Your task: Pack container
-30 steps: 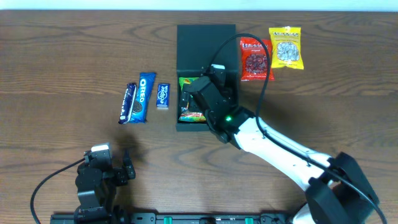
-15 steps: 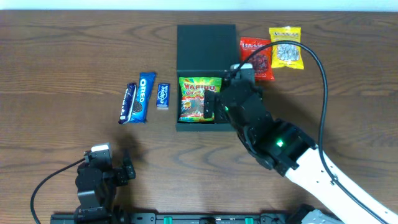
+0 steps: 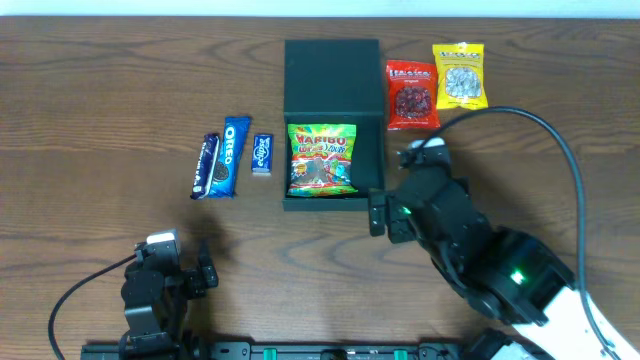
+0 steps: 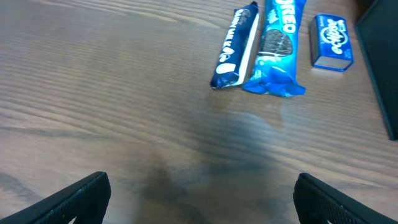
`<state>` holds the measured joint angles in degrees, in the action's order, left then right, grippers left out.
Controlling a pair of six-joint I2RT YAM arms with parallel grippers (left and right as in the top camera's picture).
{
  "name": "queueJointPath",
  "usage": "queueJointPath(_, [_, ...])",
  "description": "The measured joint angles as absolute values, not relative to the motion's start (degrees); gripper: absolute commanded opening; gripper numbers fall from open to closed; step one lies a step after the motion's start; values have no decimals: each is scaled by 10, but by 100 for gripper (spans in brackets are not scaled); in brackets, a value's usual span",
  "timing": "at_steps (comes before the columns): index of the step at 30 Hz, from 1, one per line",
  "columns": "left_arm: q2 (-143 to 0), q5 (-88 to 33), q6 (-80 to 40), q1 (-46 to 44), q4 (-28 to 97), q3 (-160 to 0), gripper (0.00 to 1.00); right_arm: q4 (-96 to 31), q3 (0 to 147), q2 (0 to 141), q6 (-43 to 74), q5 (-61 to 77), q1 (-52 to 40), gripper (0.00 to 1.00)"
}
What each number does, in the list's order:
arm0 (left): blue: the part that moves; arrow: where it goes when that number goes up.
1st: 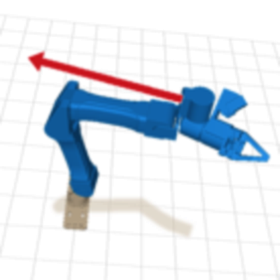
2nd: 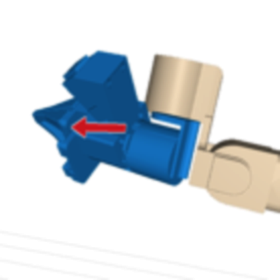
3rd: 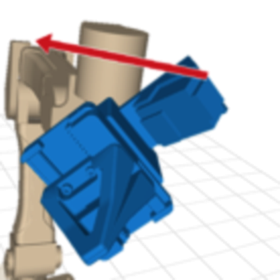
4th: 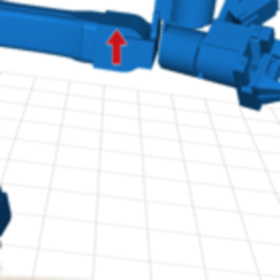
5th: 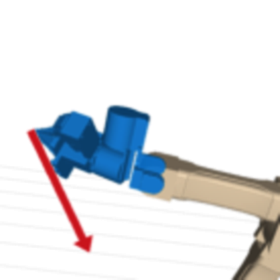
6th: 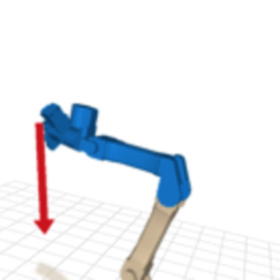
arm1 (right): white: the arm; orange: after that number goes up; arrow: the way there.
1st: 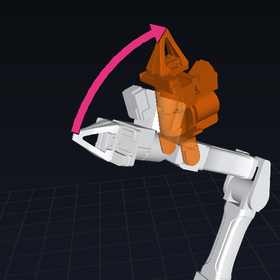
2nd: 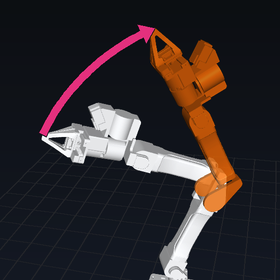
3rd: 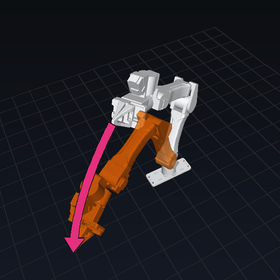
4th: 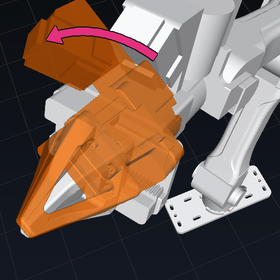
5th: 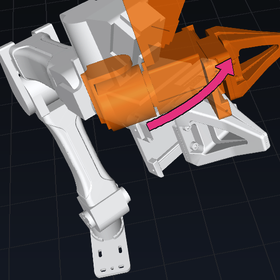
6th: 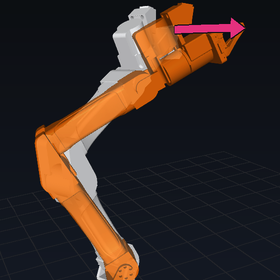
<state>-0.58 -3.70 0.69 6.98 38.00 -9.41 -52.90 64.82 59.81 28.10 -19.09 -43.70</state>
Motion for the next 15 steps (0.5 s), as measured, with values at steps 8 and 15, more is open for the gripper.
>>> queueJointPath(8, [-6, -110, -38, 70, 320, -94, 95, -557, 648, 548, 259, -191, -433, 99])
queueJointPath(15, [-62, -108, -45, 70, 307, -157, 95, -560, 648, 502, 236, -206, -422, 99])
